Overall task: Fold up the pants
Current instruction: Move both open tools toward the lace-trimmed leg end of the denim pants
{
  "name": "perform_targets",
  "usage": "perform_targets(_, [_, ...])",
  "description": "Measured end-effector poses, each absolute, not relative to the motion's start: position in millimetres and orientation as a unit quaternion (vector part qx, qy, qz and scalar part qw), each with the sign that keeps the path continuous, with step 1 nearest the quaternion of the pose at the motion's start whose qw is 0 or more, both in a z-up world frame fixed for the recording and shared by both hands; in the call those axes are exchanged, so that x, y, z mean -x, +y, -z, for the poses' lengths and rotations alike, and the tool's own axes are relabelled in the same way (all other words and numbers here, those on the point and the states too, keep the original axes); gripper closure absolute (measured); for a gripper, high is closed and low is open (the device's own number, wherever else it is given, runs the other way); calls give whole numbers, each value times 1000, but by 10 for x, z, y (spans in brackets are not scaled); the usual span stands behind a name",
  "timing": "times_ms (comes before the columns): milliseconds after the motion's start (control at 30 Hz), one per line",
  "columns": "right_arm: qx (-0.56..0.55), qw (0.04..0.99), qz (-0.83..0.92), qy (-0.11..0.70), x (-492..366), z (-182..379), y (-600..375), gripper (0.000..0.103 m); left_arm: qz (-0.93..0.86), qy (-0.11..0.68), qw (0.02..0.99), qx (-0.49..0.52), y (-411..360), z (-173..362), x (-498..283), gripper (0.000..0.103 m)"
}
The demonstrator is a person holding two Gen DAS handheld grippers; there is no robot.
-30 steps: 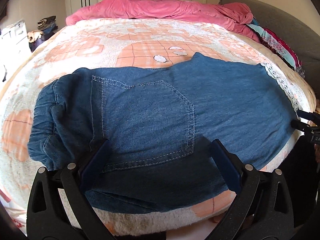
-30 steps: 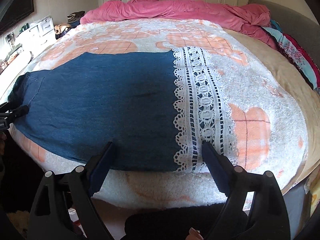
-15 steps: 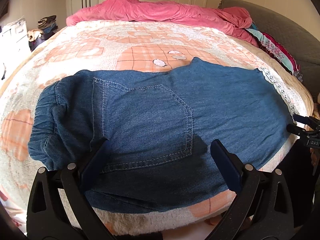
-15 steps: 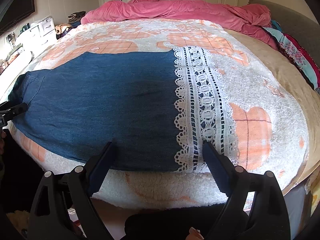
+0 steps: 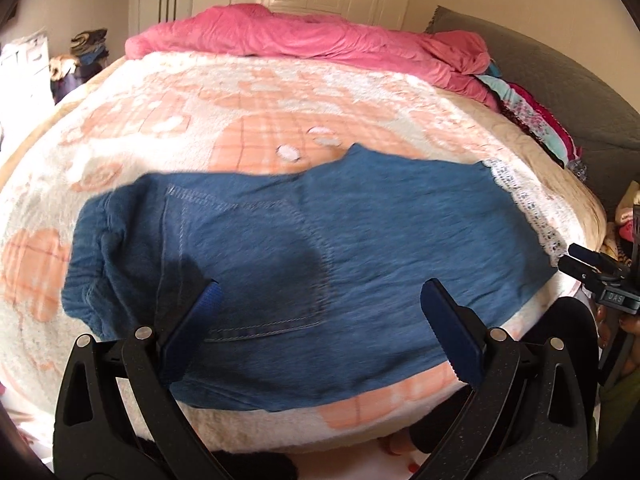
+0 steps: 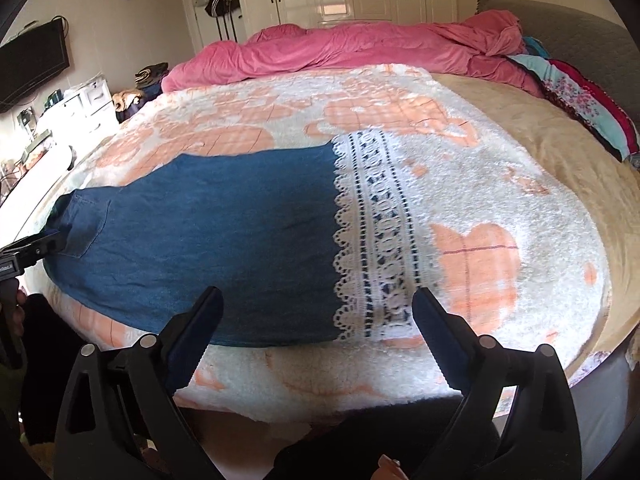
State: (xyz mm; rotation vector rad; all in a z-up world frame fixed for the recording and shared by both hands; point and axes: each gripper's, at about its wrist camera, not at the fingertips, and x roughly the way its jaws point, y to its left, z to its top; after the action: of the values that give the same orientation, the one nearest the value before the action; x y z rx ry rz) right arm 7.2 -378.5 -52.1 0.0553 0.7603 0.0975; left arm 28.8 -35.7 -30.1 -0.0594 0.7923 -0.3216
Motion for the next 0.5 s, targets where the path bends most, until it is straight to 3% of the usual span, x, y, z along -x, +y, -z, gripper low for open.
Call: perform_targets(500, [-71, 930, -18, 360, 35, 523, -4103, 6, 192, 386, 902, -10, -908, 168, -303, 9])
